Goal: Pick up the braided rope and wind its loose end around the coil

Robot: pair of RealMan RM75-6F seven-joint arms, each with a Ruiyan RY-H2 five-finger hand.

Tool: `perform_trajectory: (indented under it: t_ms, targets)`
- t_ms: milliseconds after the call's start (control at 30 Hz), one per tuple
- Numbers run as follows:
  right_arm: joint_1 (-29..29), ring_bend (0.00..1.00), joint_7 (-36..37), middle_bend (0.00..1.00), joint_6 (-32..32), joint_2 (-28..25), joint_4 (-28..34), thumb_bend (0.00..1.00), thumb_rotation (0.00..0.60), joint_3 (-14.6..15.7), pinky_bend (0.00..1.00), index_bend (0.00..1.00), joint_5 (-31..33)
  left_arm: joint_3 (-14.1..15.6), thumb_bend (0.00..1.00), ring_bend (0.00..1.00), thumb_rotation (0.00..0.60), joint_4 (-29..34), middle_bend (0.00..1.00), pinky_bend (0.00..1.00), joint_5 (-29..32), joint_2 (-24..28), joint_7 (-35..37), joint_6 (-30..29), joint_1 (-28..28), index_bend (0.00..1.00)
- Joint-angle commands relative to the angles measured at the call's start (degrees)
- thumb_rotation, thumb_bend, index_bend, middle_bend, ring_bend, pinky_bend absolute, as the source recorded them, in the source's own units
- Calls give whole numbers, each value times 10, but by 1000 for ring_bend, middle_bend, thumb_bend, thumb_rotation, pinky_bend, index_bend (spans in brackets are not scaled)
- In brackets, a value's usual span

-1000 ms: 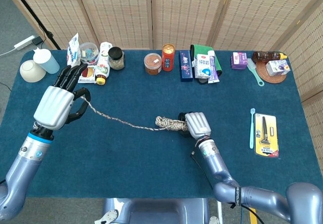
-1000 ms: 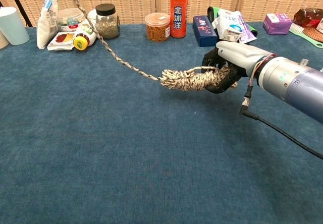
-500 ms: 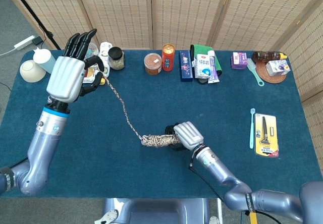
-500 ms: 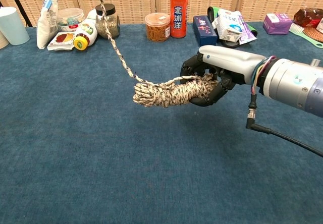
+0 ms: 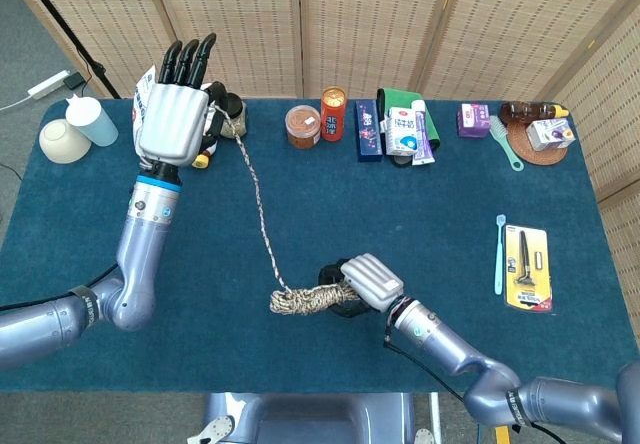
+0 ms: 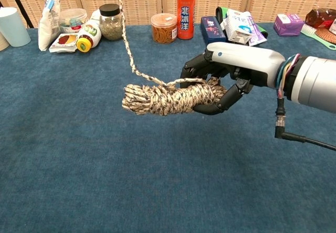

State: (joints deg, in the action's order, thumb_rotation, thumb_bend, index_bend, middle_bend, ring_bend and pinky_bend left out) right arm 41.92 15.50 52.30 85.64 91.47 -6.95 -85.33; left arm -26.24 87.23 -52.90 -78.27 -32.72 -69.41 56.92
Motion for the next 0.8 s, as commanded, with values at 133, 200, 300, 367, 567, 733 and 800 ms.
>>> perform_trajectory:
  t_ms: [133, 200, 300, 367, 567, 733, 800]
  targets:
    - [-1, 472, 95, 583, 5, -40, 57, 653, 600, -2, 615, 759, -6, 32, 423, 0, 600, -110, 0, 0, -4, -79, 35, 24, 19, 612]
    - [-2, 474, 112, 585, 4, -45, 71, 652, 600, -7, 615, 760, 6, 39, 422, 0, 600, -126, 0, 0, -11, -91, 45, 27, 18, 611]
    - [-4, 491, 133, 595, -4, -55, 97, 655, 600, -17, 622, 761, 36, 51, 422, 0, 600, -152, 0, 0, -44, -111, 82, 22, 14, 619]
    - [-4, 503, 144, 602, -13, -62, 120, 660, 600, -28, 625, 762, 68, 66, 421, 0, 600, -187, 0, 0, -83, -129, 122, 7, 8, 625]
    - [-1, 506, 126, 606, -21, -67, 149, 681, 600, -60, 627, 762, 158, 102, 420, 0, 600, -250, 0, 0, -126, -160, 172, 9, -12, 625]
    - [10, 508, 100, 611, -23, -66, 167, 691, 600, -92, 627, 762, 265, 137, 420, 0, 600, -287, 0, 0, -159, -177, 200, 10, -35, 625]
    - [18, 513, 80, 614, -15, -61, 172, 696, 600, -107, 627, 762, 322, 153, 420, 0, 600, -301, 0, 0, -181, -182, 216, 3, -47, 625]
